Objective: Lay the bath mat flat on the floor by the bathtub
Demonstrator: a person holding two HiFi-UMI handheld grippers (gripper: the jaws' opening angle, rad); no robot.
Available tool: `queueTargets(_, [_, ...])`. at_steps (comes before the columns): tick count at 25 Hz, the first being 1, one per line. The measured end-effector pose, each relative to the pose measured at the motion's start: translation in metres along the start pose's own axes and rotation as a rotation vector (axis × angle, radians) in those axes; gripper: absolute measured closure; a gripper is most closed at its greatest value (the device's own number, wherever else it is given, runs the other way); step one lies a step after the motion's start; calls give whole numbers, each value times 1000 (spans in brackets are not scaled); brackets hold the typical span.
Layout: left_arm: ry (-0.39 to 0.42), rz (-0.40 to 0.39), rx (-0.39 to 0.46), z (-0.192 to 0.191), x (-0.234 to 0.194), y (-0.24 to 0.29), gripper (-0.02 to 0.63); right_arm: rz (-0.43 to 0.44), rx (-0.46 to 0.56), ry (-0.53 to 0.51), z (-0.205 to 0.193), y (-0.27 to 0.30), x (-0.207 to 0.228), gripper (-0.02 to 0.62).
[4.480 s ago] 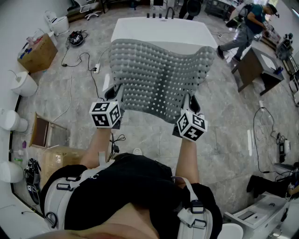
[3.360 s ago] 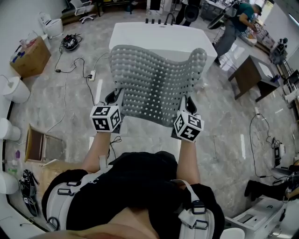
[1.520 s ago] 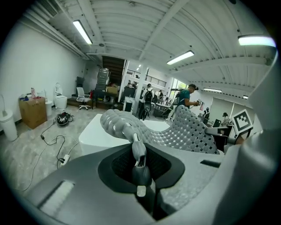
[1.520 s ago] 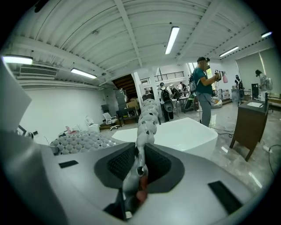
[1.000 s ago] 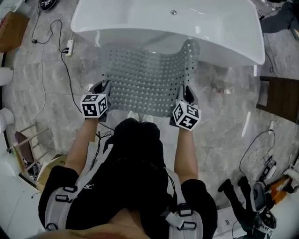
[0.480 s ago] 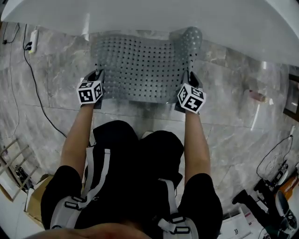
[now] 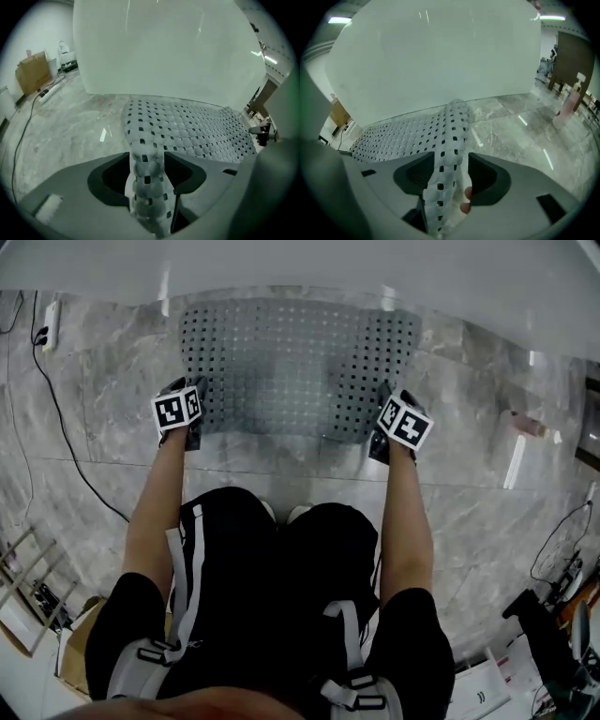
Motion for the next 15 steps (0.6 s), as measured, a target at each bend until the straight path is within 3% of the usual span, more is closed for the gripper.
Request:
queueTargets(3, [1,71,104,6,-6,-40,391,-29,102,19,7,-43,-1,400])
queueTargets(4, [2,74,132,12,-3,-64,468,-31,142,4,13,-68,-8,498])
queueTargets(5, [8,66,160,20,3,-93,604,-25,180,-36,22,-97,-19,591])
queueTargets(9, [28,-41,281,76,49,-259,604,67,284,-210,71,-259,-83,591])
queueTargets(15, [56,-184,426,155,127,-585,604,139,402,-224,145,-571,-168,591])
Point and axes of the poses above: the fingertips, and each gripper's own axes: y forward along the fingers, x to its right, z out of its top, the point moved 9 cm from there along -y, backward along the fingers, and after that the axes turned 6 degrees about -x, right-handed, at the moved point
